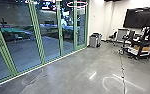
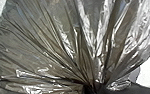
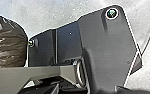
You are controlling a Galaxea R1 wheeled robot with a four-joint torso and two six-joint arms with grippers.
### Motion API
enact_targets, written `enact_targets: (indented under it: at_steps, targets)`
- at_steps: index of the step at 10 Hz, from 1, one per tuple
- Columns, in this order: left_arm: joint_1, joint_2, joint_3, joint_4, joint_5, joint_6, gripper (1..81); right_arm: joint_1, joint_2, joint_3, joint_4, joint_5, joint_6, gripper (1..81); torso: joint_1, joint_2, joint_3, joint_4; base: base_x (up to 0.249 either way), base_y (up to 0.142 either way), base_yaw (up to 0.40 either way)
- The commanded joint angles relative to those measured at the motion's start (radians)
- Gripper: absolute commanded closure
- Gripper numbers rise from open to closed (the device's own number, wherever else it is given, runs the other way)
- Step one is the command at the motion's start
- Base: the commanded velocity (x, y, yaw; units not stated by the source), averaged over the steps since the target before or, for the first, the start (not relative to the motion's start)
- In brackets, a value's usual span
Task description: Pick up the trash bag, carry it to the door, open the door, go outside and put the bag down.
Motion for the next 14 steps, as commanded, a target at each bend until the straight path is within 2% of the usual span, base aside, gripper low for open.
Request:
enact_targets:
  at_steps: [1, 14]
  targets:
    - [-0.068, -0.017, 0.0, -0.002, 0.076, 0.004, 81.1, 0.047, -0.011, 0.008, -0.002, -0.053, -0.003, 1.0, 0.0, 0.0, 0.0, 0.0, 0.085, 0.0, 0.0]
    - [-0.068, -0.014, 0.0, 0.0, 0.077, 0.004, 81.1, 0.047, -0.011, 0.008, -0.001, -0.053, -0.003, 1.0, 0.0, 0.001, 0.0, 0.0, 0.111, 0.0, 0.0]
